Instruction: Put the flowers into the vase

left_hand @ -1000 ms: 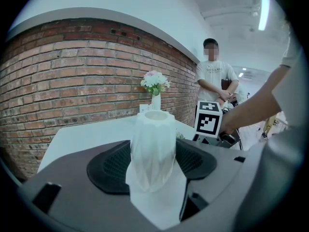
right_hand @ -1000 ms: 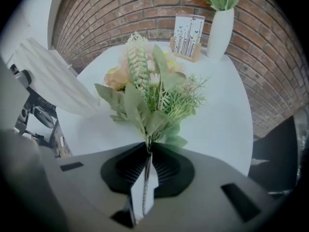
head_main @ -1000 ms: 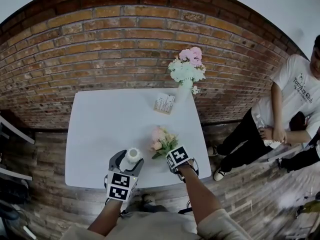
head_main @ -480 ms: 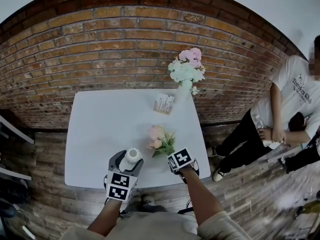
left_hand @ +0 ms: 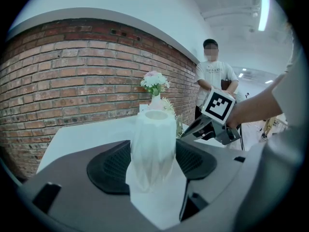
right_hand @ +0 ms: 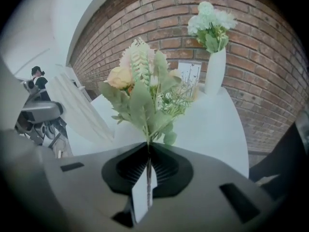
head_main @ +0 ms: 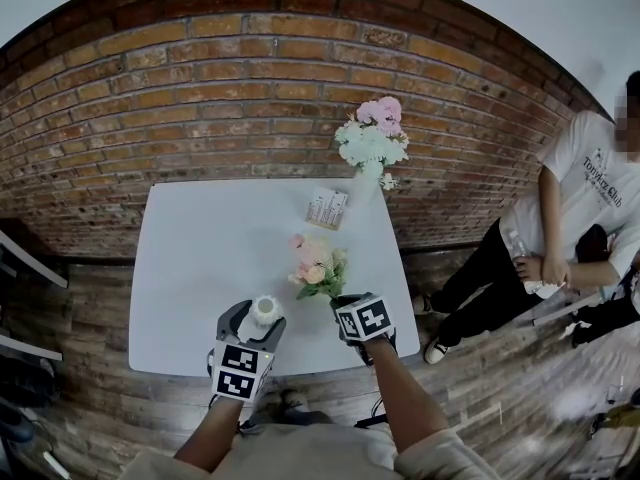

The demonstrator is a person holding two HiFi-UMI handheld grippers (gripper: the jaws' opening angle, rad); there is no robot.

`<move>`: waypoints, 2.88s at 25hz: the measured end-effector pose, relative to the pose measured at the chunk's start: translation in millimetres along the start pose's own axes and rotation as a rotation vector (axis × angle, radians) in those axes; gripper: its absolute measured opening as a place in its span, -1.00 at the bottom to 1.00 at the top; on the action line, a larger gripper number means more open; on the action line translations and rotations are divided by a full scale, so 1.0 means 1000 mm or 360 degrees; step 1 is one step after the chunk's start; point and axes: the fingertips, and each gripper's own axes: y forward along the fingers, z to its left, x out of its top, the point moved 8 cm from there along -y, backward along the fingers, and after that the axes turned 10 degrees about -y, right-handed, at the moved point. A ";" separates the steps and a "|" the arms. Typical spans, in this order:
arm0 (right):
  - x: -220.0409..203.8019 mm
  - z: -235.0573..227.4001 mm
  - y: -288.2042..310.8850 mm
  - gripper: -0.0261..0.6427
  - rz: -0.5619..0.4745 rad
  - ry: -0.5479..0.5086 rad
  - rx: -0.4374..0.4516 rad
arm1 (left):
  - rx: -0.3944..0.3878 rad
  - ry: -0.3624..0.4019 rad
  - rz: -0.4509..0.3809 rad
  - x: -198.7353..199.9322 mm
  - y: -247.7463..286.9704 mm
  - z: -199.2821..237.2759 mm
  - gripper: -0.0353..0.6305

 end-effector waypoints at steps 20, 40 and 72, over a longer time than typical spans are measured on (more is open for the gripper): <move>0.114 0.069 -0.124 -0.85 -0.1179 -0.0140 0.0086 | 0.0000 0.0004 -0.0022 0.000 0.001 0.001 -0.02; 0.155 0.127 -0.145 -0.85 -0.1627 -0.0316 0.0281 | -0.0010 0.0013 -0.0022 0.001 0.001 0.001 -0.02; 0.087 0.137 -0.064 -0.76 -0.1369 -0.0401 0.0208 | -0.0019 0.0012 -0.0029 0.002 0.005 0.004 -0.02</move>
